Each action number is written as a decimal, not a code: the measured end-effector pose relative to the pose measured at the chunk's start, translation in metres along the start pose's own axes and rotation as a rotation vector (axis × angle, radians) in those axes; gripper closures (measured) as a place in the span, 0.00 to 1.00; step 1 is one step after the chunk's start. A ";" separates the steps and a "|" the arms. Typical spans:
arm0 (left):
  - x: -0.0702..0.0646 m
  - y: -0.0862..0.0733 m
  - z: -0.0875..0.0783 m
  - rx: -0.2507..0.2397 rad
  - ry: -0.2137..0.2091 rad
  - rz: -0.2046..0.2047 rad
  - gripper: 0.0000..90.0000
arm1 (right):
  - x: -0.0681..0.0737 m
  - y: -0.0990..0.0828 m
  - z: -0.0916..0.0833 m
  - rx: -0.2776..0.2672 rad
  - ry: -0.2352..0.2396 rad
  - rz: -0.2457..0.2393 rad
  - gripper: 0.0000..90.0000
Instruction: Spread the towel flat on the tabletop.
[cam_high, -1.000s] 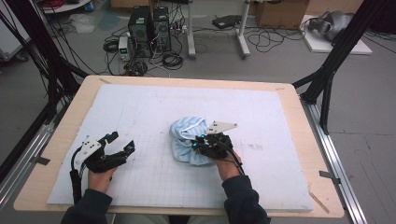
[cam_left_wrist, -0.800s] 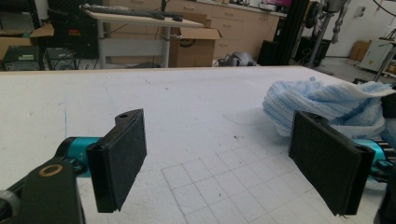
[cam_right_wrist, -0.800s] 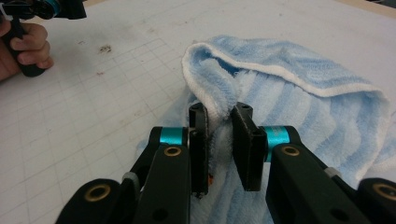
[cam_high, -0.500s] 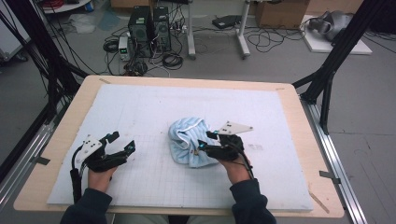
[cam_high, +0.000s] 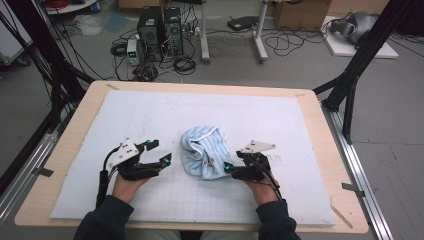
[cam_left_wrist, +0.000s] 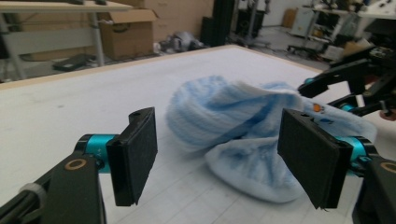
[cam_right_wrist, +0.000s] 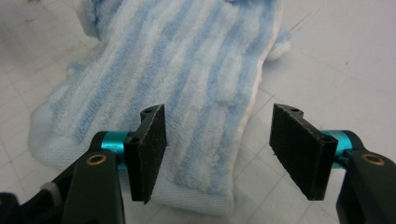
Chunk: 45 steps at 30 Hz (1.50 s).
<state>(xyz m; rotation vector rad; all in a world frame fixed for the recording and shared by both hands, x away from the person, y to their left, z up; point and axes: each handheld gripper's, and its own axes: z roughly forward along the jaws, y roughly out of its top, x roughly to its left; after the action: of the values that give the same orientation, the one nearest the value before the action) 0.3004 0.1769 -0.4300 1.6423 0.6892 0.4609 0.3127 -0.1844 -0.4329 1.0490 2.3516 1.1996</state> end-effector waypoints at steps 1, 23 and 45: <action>-0.003 0.000 0.006 0.010 -0.011 0.004 0.33 | 0.000 -0.001 0.002 0.007 0.001 -0.001 0.41; -0.029 -0.007 0.070 0.213 -0.104 0.025 0.94 | 0.001 -0.006 -0.002 0.043 0.061 -0.062 0.95; -0.001 -0.001 0.041 0.181 -0.001 -0.021 0.95 | -0.068 -0.012 -0.049 0.079 -0.271 -0.024 0.95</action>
<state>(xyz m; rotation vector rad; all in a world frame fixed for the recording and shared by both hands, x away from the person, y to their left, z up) 0.3259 0.1462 -0.4382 1.8030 0.7642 0.3914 0.3270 -0.2665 -0.4168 1.1271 2.2079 0.8985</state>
